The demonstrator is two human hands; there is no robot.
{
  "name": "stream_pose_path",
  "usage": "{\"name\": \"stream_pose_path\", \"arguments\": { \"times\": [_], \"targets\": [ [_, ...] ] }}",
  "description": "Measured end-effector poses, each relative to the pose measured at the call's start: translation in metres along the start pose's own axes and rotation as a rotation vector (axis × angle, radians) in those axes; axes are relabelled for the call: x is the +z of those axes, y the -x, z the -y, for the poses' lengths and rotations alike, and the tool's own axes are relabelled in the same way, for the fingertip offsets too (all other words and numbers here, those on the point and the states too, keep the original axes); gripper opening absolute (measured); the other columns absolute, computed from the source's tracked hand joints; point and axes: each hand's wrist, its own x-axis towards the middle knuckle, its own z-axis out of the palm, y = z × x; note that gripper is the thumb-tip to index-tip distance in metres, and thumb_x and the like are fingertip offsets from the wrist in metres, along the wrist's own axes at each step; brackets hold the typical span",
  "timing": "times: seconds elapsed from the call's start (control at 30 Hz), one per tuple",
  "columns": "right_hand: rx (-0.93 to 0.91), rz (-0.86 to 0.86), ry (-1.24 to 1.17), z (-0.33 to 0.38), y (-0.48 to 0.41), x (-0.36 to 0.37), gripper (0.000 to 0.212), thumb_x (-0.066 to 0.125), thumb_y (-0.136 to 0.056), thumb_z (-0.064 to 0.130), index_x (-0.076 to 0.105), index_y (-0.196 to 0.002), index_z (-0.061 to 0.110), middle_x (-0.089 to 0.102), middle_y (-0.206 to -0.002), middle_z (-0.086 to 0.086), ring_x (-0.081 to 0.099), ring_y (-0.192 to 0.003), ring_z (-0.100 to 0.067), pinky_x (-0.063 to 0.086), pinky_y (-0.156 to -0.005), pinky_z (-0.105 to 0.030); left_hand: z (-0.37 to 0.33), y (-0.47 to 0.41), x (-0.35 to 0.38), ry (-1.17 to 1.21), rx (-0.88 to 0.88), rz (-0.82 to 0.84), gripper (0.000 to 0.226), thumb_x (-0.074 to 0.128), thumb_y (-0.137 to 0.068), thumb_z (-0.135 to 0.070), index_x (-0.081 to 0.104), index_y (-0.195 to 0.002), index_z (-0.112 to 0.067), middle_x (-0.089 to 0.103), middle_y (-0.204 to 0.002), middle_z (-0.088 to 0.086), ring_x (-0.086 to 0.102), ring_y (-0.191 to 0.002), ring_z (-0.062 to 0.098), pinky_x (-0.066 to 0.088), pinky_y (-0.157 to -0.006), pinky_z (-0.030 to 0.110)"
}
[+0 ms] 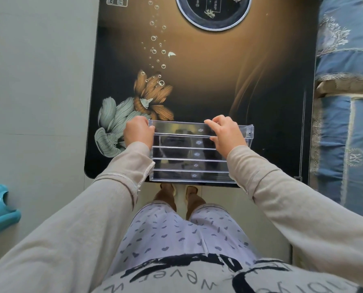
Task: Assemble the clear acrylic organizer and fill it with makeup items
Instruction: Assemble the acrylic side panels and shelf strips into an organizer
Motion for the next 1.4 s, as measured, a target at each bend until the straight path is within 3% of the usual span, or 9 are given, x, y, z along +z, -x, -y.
{"name": "stream_pose_path", "arguments": {
  "times": [0.13, 0.23, 0.4, 0.5, 0.77, 0.9, 1.1, 1.3, 1.4],
  "targets": [
    [0.052, -0.037, -0.062, -0.002, 0.006, 0.0, 0.051, 0.062, -0.085, 0.013, 0.047, -0.134, 0.011, 0.055, -0.127, -0.011, 0.046, -0.12, -0.027, 0.035, -0.106, -0.033, -0.001, 0.0, 0.002, -0.006, 0.003, -0.011, 0.019, 0.058, -0.088, -0.018, 0.067, -0.083, -0.001, 0.068, -0.091, 0.019, 0.05, -0.073, 0.024, 0.039, -0.064, 0.029],
    [0.107, -0.229, -0.162, -0.004, 0.022, -0.005, 0.042, 0.062, -0.085, 0.013, 0.056, -0.126, 0.008, 0.061, -0.12, -0.012, 0.052, -0.115, -0.027, 0.035, -0.103, -0.033, -0.001, 0.0, 0.002, -0.003, 0.004, -0.009, 0.019, 0.059, -0.088, -0.018, 0.067, -0.085, -0.001, 0.068, -0.092, 0.019, 0.052, -0.075, 0.026, 0.04, -0.065, 0.03],
    [0.61, -0.612, -0.454, -0.027, 0.035, -0.019, 0.03, 0.056, -0.086, 0.01, 0.062, -0.114, 0.005, 0.062, -0.114, -0.015, 0.057, -0.103, -0.03, 0.039, -0.091, -0.033, -0.001, 0.0, 0.002, -0.007, 0.012, -0.002, 0.02, 0.059, -0.088, -0.019, 0.066, -0.085, -0.001, 0.068, -0.093, 0.02, 0.06, -0.085, 0.033, 0.041, -0.066, 0.03],
    [0.807, -0.49, -0.626, -0.043, 0.034, -0.023, 0.03, 0.053, -0.09, 0.012, 0.06, -0.119, 0.005, 0.06, -0.119, -0.016, 0.059, -0.104, -0.024, 0.042, -0.09, -0.023, -0.001, 0.0, 0.003, -0.005, 0.006, -0.003, 0.02, 0.059, -0.089, -0.019, 0.066, -0.084, -0.001, 0.068, -0.092, 0.02, 0.052, -0.076, 0.027, 0.04, -0.066, 0.03],
    [0.778, -0.341, -0.625, -0.048, 0.034, -0.017, 0.023, 0.053, -0.09, 0.011, 0.07, -0.102, 0.001, 0.071, -0.101, -0.017, 0.064, -0.09, -0.026, 0.042, -0.077, -0.024, -0.001, 0.001, 0.003, -0.013, -0.004, 0.005, 0.021, 0.058, -0.089, -0.019, 0.064, -0.08, -0.001, 0.068, -0.09, 0.021, 0.048, -0.073, 0.027, 0.037, -0.064, 0.031],
    [0.78, -0.311, -0.603, -0.048, 0.03, -0.018, 0.022, 0.056, -0.09, 0.011, 0.07, -0.105, 0.002, 0.071, -0.102, -0.016, 0.055, -0.08, -0.013, 0.043, -0.073, -0.02, -0.001, 0.001, 0.003, -0.01, -0.002, 0.002, 0.021, 0.059, -0.089, -0.02, 0.064, -0.081, -0.001, 0.068, -0.09, 0.02, 0.049, -0.074, 0.027, 0.038, -0.065, 0.03],
    [0.847, -0.25, -0.647, -0.054, 0.026, -0.021, 0.024, 0.058, -0.088, 0.011, 0.069, -0.108, 0.002, 0.07, -0.109, -0.016, 0.065, -0.101, -0.029, 0.052, -0.094, -0.04, -0.001, 0.001, 0.004, -0.019, 0.001, -0.009, 0.02, 0.059, -0.089, -0.02, 0.065, -0.083, -0.001, 0.067, -0.089, 0.019, 0.049, -0.074, 0.026, 0.038, -0.065, 0.03],
    [0.826, -0.207, -0.605, -0.055, 0.025, -0.025, 0.023, 0.057, -0.089, 0.012, 0.069, -0.106, 0.003, 0.07, -0.106, -0.016, 0.065, -0.099, -0.029, 0.049, -0.088, -0.033, -0.001, 0.003, 0.001, 0.036, 0.003, -0.005, 0.022, 0.059, -0.088, -0.02, 0.067, -0.082, -0.001, 0.06, -0.078, 0.011, 0.049, -0.073, 0.023, 0.039, -0.065, 0.03],
    [0.822, -0.192, -0.605, -0.056, 0.025, -0.025, 0.024, 0.058, -0.089, 0.013, 0.068, -0.108, 0.003, 0.07, -0.108, -0.016, 0.065, -0.101, -0.03, 0.051, -0.094, -0.037, 0.003, 0.005, 0.0, 0.158, 0.004, 0.043, 0.025, 0.058, -0.089, -0.02, 0.07, -0.084, 0.002, 0.064, -0.078, 0.015, 0.059, -0.077, 0.029, 0.052, -0.076, 0.037]
  ]
}}
